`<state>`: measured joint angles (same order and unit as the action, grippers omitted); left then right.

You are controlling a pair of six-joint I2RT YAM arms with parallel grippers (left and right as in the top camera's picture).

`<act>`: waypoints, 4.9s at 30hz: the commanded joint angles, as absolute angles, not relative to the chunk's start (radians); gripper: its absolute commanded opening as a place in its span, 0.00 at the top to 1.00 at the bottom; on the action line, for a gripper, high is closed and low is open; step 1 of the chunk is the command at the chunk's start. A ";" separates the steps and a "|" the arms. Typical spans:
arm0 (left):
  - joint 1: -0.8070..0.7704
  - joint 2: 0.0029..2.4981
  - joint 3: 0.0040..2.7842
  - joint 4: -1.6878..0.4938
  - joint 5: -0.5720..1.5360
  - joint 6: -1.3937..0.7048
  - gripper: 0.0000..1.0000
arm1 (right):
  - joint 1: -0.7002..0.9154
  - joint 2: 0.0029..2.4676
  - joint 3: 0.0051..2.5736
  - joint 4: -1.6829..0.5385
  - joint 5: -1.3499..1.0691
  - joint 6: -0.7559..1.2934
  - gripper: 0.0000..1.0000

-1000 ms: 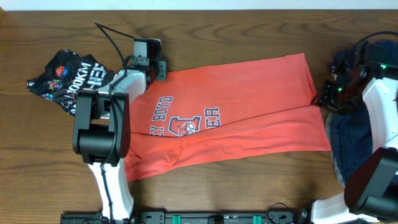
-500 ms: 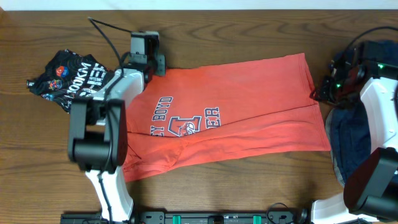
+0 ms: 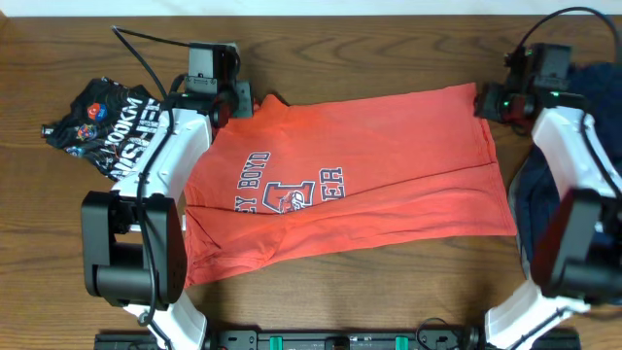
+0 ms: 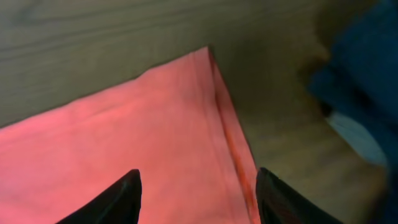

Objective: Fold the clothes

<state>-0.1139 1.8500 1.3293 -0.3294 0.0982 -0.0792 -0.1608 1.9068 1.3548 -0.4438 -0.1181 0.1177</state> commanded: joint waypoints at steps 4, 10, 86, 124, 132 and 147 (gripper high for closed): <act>-0.112 1.851 1.327 -0.402 0.104 -0.097 0.94 | -0.153 2.075 1.359 -0.290 -0.103 0.134 0.40; -0.112 1.851 1.327 -0.453 0.104 -0.134 0.94 | -0.135 2.157 1.359 -0.118 -0.105 0.180 0.39; -0.016 1.404 1.327 -1.316 0.105 -0.228 0.94 | -0.221 1.694 1.361 -1.031 0.143 0.155 0.99; -0.019 1.285 1.326 -1.690 0.269 -0.228 0.94 | -0.223 1.694 1.359 -1.190 0.207 0.156 0.99; -0.018 1.226 1.326 -1.673 0.269 -0.234 0.94 | -0.223 1.694 1.359 -1.203 0.206 0.156 0.99; -0.018 1.229 1.326 -1.647 0.269 -0.249 0.94 | -0.229 1.694 1.359 -1.264 0.221 0.156 0.69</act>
<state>-0.0204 1.2304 1.3281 -1.6100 0.2634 -0.2398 -0.2150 1.7100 1.3579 -1.2633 0.2028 0.1616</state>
